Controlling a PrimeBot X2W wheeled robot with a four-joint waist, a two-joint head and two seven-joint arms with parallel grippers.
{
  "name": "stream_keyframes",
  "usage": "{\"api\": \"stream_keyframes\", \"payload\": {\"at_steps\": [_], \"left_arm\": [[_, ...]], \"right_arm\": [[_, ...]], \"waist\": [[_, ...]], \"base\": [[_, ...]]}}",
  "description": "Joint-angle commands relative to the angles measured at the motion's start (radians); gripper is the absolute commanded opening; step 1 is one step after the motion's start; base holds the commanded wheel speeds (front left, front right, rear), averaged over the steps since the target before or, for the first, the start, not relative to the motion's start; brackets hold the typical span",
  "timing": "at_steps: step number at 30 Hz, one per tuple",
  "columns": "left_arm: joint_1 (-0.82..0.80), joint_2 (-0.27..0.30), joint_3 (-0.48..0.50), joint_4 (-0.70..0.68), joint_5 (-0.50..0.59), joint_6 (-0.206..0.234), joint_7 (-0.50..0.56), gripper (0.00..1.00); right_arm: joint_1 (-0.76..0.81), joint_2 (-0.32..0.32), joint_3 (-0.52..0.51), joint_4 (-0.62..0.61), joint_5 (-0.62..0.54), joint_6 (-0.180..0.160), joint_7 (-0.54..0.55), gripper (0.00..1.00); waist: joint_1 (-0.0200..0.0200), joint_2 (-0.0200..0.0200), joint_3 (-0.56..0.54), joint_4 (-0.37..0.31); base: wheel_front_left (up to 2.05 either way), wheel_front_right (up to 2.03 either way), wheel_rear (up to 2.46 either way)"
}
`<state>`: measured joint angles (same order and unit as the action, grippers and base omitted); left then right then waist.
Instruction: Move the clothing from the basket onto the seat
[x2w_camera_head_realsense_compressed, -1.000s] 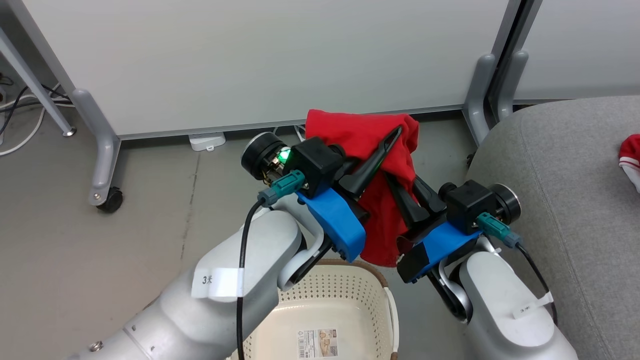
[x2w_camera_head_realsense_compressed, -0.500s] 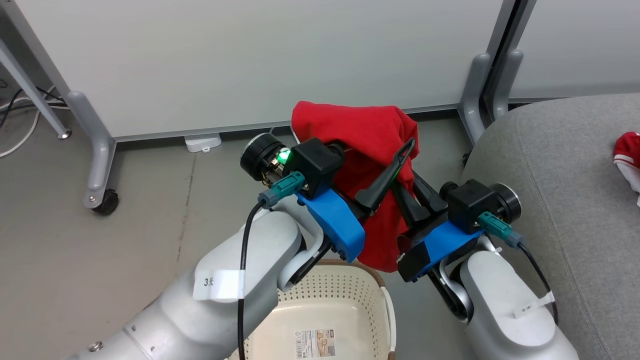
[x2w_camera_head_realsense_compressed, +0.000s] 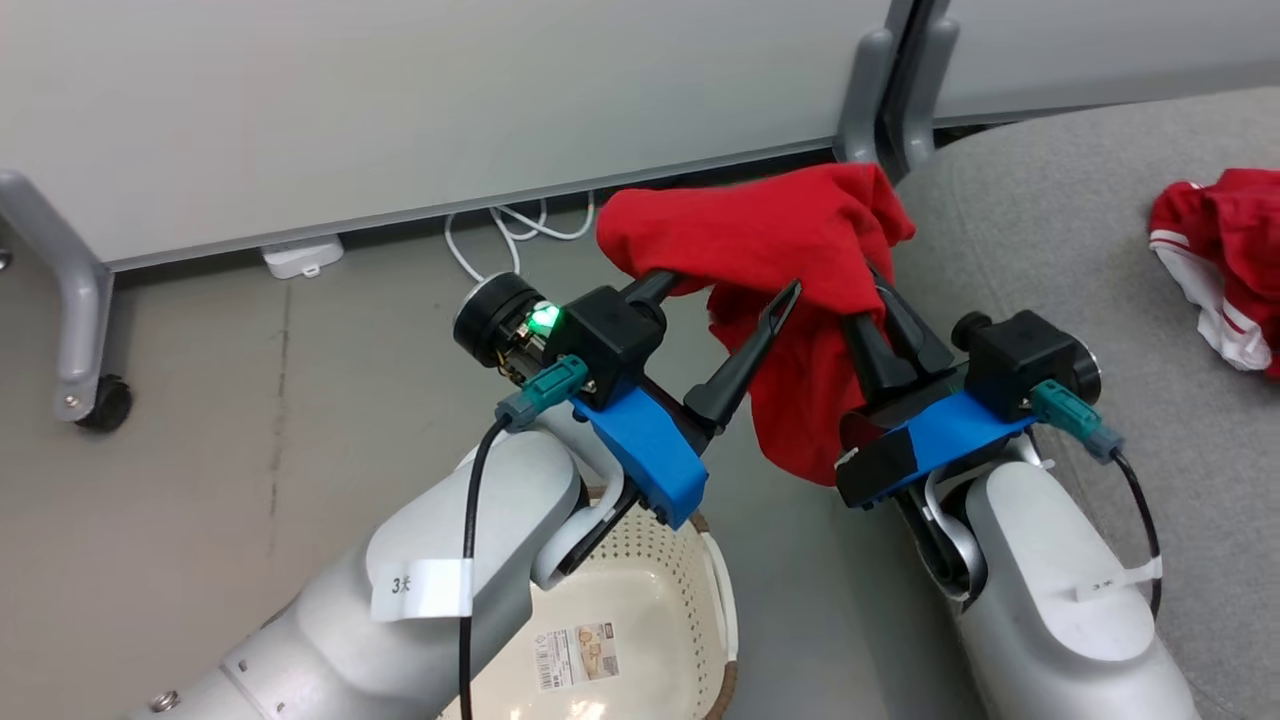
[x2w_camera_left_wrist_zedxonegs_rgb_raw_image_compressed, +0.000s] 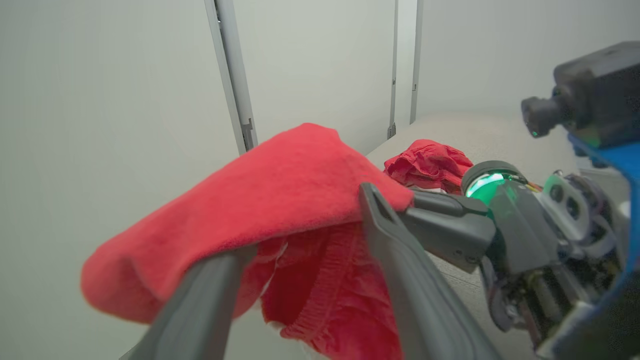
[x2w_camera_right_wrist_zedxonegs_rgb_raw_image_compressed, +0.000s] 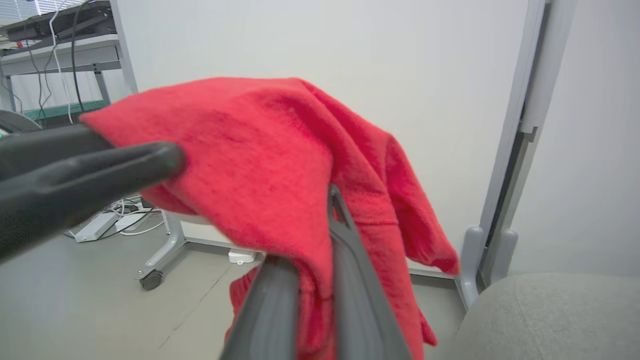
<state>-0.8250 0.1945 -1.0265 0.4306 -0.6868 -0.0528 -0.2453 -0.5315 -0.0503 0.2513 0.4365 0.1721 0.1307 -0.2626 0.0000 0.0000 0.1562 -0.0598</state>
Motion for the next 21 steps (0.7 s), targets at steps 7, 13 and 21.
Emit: {"api": "stream_keyframes", "payload": {"at_steps": [7,13,21], "left_arm": [[0.007,0.025,-0.011,-0.030,0.020,0.017,0.000,1.00],[0.014,0.051,-0.019,-0.053,0.033,0.027,-0.001,1.00],[0.017,0.072,-0.041,-0.088,0.057,0.035,-0.001,1.00]], "right_arm": [[-0.029,0.000,-0.063,-0.034,0.001,0.000,-0.003,0.00],[-0.024,0.000,-0.136,-0.067,0.000,0.000,-0.003,0.00],[0.016,0.000,-0.237,-0.125,-0.017,0.000,-0.003,0.00]], "waist": [[0.0000,0.0000,0.078,-0.120],[0.0000,0.0000,0.113,-0.200],[0.0000,0.0000,0.144,-0.283]], "base": [[0.00,0.00,0.00],[0.00,0.00,0.00],[0.00,0.00,0.00]]}}
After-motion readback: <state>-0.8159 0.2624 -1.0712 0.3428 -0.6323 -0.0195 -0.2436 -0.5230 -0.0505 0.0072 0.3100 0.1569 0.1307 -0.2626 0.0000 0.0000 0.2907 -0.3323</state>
